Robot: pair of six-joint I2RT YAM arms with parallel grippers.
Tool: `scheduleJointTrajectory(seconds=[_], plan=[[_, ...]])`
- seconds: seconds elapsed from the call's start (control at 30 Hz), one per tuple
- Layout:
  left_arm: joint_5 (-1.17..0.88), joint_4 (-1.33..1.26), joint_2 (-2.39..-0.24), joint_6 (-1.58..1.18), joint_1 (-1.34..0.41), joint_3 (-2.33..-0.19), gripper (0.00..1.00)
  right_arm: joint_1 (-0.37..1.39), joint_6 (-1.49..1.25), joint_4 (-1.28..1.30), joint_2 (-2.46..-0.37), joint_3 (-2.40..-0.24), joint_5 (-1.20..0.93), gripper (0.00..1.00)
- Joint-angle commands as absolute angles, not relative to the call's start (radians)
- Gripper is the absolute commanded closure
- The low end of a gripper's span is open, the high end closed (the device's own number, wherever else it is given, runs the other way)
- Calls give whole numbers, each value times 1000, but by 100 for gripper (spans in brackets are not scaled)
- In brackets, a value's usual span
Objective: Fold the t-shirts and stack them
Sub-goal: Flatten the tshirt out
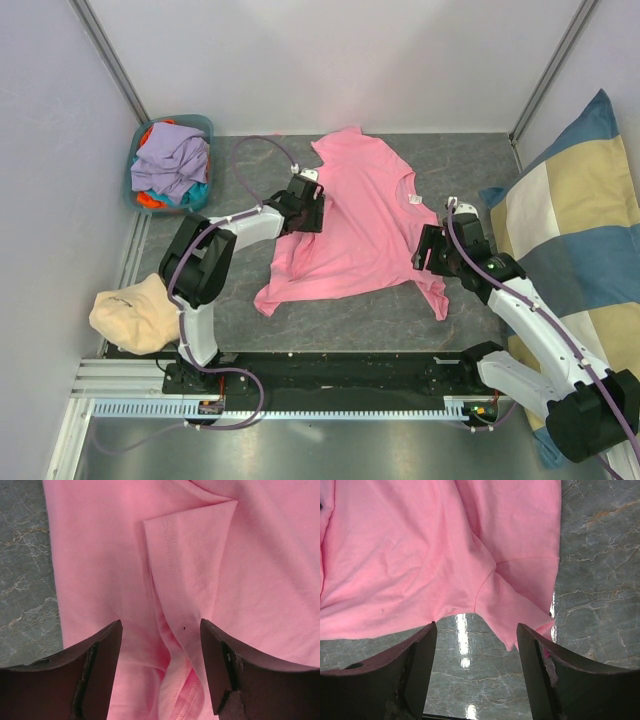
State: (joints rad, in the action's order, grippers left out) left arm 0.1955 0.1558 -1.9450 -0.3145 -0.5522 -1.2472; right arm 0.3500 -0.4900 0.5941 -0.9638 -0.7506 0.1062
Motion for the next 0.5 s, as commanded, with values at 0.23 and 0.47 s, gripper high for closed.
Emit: scheduleJointTrajectory(seconds=[0.23,0.47], plan=[[170,133,-1959,-318,-568,-1293,98,354,-482,575,-948,-736,112,26],[251,163,-1869,-278,-561,-1285,98,354,-485,568,-951,-732,109,25]])
